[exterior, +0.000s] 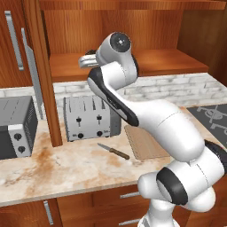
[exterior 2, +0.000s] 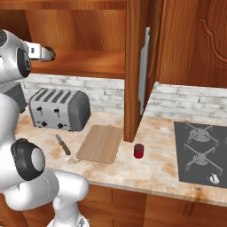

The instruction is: Pick the bread, place it on the cutting board, pick the jam, place it on the counter, and close the cabinet.

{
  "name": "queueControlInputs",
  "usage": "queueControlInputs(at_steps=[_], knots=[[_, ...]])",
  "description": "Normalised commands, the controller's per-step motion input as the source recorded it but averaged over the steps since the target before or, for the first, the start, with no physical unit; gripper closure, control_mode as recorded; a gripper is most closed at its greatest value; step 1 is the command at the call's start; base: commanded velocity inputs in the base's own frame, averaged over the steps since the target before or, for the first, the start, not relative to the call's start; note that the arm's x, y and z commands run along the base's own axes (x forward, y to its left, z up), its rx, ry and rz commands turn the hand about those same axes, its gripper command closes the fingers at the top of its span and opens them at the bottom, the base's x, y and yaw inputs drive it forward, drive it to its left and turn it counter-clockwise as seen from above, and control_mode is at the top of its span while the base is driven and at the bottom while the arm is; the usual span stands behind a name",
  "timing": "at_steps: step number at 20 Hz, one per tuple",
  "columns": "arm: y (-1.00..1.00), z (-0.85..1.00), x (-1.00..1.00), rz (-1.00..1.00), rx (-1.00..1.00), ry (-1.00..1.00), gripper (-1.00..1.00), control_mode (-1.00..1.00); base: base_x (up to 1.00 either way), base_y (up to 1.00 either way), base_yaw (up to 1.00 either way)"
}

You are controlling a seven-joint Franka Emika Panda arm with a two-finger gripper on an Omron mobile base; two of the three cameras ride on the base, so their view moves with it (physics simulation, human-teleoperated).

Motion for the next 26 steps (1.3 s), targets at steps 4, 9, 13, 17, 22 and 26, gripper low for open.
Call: queueControlInputs(at_steps=[4, 9, 13, 17, 22, 26], knots=[[0.06, 0.00, 0.40, 0.00, 0.00, 0.00, -1.00, -1.00, 0.00, 0.00, 0.00], [0.00, 0.00, 0.37, 0.00, 0.00, 0.00, -1.00, -1.00, 0.00, 0.00, 0.00], [0.00, -0.03, 0.34, 0.00, 0.00, 0.00, -1.00, -1.00, 0.00, 0.00, 0.00], [0.00, -0.05, 0.35, 0.00, 0.00, 0.00, -1.00, -1.00, 0.00, 0.00, 0.00], [0.01, -0.05, 0.34, 0.00, 0.00, 0.00, -1.00, -1.00, 0.00, 0.00, 0.00], [0.07, -0.08, 0.30, 0.00, 0.00, 0.00, -1.00, -1.00, 0.00, 0.00, 0.00]])
